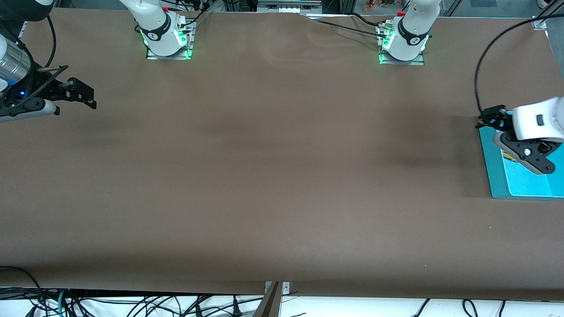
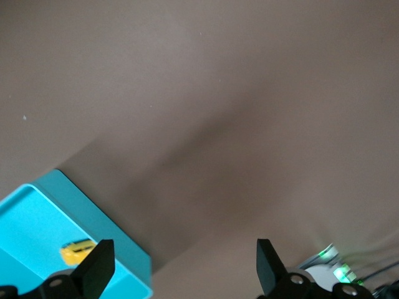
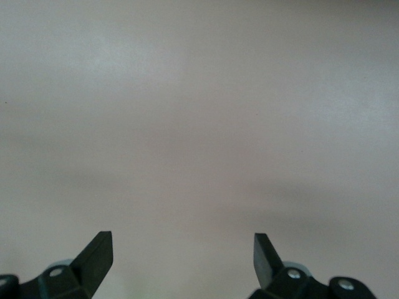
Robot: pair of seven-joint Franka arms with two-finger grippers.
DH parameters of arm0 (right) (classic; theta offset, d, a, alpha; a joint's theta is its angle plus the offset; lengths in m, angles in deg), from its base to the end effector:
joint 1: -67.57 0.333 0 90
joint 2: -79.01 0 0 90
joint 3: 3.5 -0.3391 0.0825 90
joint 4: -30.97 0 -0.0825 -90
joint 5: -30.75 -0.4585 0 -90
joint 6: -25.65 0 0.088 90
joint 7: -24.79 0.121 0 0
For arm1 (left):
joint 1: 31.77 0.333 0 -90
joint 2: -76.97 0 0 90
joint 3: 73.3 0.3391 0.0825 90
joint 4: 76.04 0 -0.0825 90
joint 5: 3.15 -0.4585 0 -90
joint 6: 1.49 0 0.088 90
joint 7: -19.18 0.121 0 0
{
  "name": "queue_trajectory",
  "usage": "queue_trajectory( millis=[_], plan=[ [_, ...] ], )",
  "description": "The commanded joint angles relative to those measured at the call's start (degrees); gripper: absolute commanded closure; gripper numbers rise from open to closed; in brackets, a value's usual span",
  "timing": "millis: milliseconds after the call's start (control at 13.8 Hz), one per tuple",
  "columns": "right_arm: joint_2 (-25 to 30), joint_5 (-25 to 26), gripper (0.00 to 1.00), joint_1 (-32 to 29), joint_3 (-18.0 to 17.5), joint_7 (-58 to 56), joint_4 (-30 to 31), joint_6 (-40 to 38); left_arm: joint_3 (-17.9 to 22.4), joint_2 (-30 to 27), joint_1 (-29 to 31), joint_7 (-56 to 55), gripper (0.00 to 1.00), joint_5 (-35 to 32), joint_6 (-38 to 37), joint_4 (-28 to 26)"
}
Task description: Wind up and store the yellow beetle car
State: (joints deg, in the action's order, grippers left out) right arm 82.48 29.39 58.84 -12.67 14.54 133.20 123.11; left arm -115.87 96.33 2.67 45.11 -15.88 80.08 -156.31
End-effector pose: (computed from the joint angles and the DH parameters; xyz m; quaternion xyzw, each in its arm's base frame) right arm 0.6129 0.0093 0.5647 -0.9957 -0.0913 0.0111 0.0079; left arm 0.6912 -0.0008 0.5379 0.9514 -0.2862 -0.1121 0.0206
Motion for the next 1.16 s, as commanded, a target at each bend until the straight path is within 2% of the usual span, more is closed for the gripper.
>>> queue_trajectory(
  millis=[0,145,291,509,655,727,1091],
  plan=[
    [-0.7,-0.4,0.00,-0.2,-0.1,-1.0,-1.7,-1.1,15.2,-3.8,-12.1,-5.8,0.00,7.8,2.9,-0.3],
    [-0.7,-0.4,0.00,-0.2,-0.1,-0.9,-1.7,-1.1,24.5,-7.0,-18.5,-6.4,0.00,12.4,6.7,-3.6],
    [-0.7,-0.4,0.00,-0.2,-0.1,-1.0,-1.6,-1.0,29.7,-9.4,-22.2,-11.4,0.00,13.1,8.8,-5.9],
    [-0.6,-0.4,0.00,-0.2,-0.1,-0.9,-1.7,-1.0,34.7,-14.2,-27.4,-25.6,0.00,14.1,12.2,-11.6],
    [-0.7,-0.5,0.00,-0.2,-0.1,-0.9,-1.7,-1.1,42.0,-16.5,-33.3,-29.8,0.00,14.1,16.0,-15.5],
    [-0.7,-0.4,0.00,-0.2,-0.1,-1.0,-1.6,-1.0,43.4,-17.1,-34.5,-29.7,0.00,14.5,16.3,-16.1],
    [-0.7,-0.5,0.00,-0.2,-0.1,-1.0,-1.6,-1.0,43.2,-19.4,-34.4,-28.7,0.00,17.1,14.2,-18.3]
  ],
)
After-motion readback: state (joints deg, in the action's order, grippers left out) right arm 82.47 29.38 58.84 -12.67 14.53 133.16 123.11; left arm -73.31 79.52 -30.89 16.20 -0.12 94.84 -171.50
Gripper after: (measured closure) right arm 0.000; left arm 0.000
